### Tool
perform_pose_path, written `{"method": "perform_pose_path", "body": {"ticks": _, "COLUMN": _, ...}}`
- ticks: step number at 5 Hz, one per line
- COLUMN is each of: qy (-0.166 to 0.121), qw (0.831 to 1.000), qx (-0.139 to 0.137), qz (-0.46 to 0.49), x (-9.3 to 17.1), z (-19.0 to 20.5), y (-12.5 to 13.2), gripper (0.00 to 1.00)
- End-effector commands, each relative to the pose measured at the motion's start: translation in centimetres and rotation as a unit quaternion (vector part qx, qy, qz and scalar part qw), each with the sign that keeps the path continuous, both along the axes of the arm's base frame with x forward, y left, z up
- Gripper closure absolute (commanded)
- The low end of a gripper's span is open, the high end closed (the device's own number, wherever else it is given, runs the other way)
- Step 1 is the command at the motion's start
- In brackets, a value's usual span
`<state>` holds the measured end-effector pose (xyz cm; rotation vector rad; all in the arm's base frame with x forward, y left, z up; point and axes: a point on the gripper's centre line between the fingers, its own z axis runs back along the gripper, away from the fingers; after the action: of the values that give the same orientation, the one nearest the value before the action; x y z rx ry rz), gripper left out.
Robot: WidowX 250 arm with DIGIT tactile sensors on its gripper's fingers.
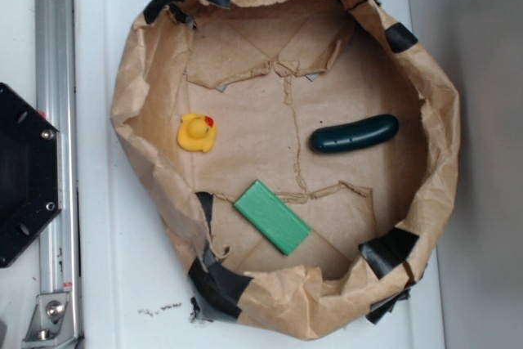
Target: Grab the yellow duck.
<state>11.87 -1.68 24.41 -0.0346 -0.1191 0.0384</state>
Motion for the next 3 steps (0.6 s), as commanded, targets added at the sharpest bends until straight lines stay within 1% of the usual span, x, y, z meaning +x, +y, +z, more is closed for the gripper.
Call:
{"method": "perform_pose_path", "body": {"ticks": 1, "qy": 0.0, "qw": 1.0, "qx": 0.0, "qz": 0.0, "x": 0.0, "z": 0.0, "y": 0.0, "gripper": 0.0}}
{"method": "perform_pose_path", "body": {"ticks": 2, "qy": -0.013, "qw": 0.999, "qx": 0.03, "qz": 0.015, "x": 3.4, "z": -0.3, "y": 1.5, "gripper": 0.0}}
{"method": "perform_pose_path", "body": {"ticks": 3, "qy": -0.024, "qw": 0.998, "qx": 0.039, "qz": 0.049, "x": 6.5, "z": -2.4, "y": 2.5, "gripper": 0.0}}
